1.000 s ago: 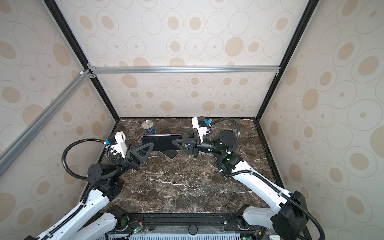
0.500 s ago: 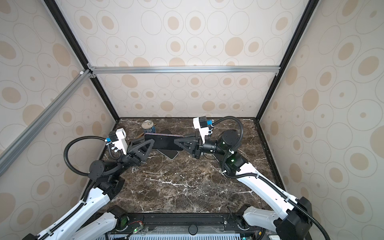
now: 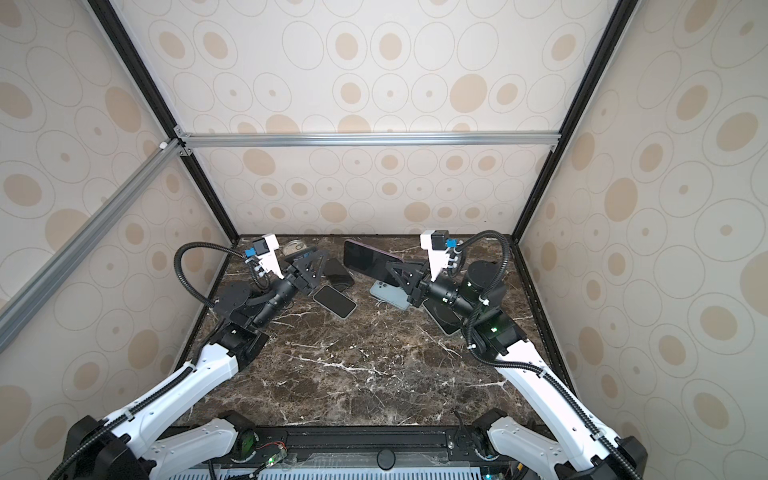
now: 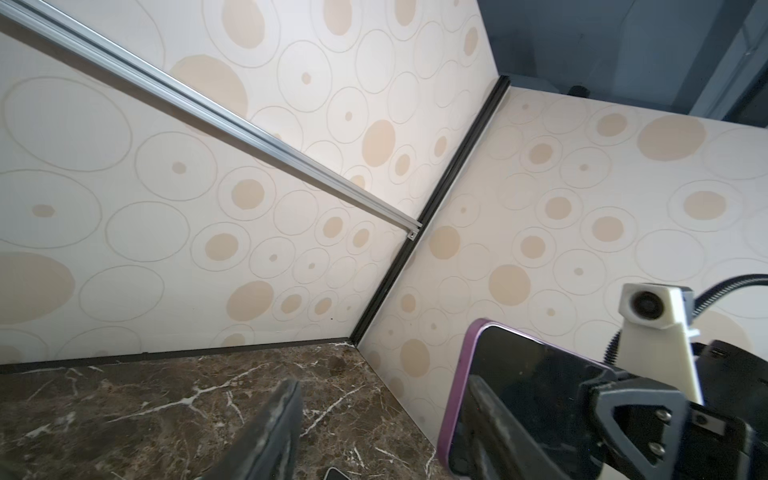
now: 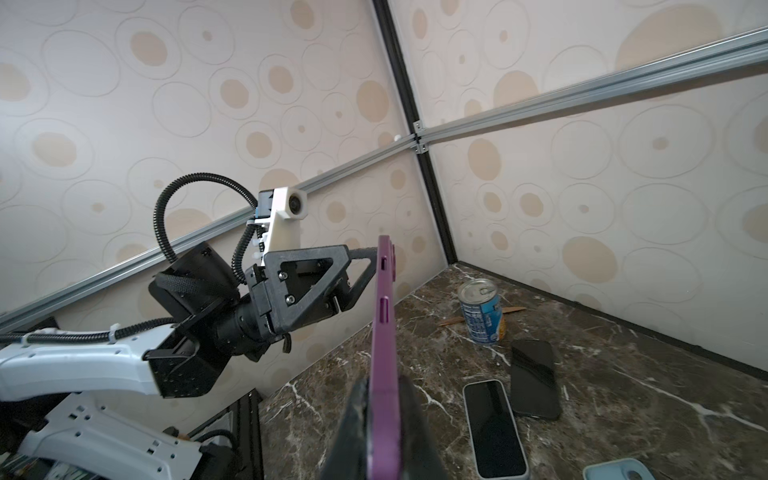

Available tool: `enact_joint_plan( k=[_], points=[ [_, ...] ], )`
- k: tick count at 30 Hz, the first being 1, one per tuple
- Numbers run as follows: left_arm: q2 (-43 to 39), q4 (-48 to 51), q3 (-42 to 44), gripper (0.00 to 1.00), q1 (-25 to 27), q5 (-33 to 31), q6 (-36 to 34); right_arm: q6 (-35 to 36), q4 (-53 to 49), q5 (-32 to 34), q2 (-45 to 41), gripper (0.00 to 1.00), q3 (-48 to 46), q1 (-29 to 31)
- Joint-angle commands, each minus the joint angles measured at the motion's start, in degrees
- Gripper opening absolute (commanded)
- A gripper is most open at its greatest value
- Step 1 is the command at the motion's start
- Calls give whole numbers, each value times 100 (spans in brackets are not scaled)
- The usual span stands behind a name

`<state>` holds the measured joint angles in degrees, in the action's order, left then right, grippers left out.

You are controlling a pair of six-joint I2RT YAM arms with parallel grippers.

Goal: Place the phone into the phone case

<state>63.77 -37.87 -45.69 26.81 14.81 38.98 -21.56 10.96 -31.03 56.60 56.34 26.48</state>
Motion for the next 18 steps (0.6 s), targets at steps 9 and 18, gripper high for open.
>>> enact_joint_plan(
  k=[9,18],
  points=[
    [2819,2665,-2707,57,44,-357,-881,1117,-2190,2728,-369,0,565,-160],
    [5733,5354,-5514,50,364,-605,-1710,1598,-3141,3618,-142,0,661,-187]
  ],
)
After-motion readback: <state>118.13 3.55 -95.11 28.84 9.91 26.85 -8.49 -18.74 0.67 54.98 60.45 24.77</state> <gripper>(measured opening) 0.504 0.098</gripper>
